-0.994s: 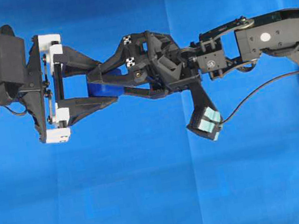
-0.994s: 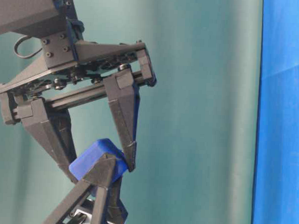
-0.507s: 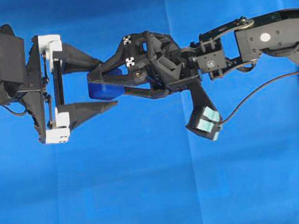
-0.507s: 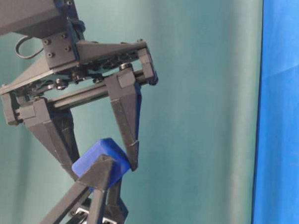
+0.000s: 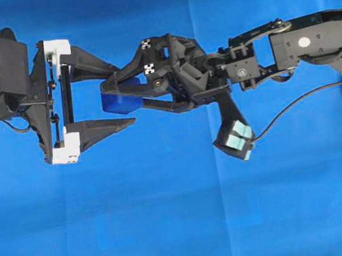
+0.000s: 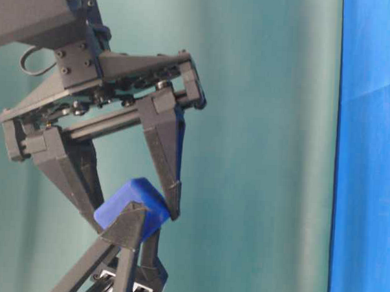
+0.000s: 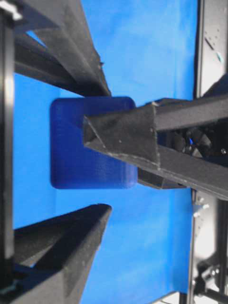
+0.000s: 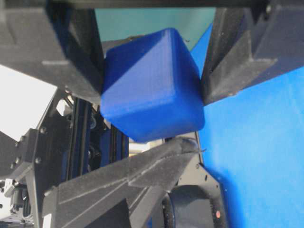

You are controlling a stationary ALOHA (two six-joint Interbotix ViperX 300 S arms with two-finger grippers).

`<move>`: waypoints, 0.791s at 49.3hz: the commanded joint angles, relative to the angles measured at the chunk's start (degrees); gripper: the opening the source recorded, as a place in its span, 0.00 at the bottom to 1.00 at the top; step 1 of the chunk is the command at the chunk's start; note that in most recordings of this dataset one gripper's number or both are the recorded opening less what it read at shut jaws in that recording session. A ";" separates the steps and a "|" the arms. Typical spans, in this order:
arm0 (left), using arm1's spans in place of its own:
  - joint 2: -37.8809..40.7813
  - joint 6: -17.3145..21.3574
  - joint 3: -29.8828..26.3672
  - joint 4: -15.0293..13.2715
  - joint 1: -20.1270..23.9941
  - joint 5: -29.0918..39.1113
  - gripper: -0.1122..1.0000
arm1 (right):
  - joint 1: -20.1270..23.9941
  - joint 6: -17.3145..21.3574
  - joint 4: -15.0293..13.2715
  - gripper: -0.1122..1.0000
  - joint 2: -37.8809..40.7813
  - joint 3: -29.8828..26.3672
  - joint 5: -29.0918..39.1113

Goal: Handover the blue block to the right arm after grasping it with the left arm, then place it in the designated position.
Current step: 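Open the left gripper and pull the cube away with the right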

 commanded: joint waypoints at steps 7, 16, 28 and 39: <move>-1.05 0.35 -0.79 0.00 -0.09 -0.62 0.94 | 0.44 0.18 0.18 0.57 -5.62 2.55 -0.26; -1.05 0.53 -0.79 0.00 -0.09 -0.62 0.94 | 0.79 0.18 0.18 0.57 -9.76 6.59 -0.26; -1.05 0.44 -0.70 -0.09 -0.09 -0.62 0.94 | 1.67 1.14 0.18 0.57 -16.08 11.87 1.23; -1.05 0.44 -0.79 0.00 -0.09 -0.62 0.94 | 2.55 2.90 0.18 0.57 -19.16 14.06 4.83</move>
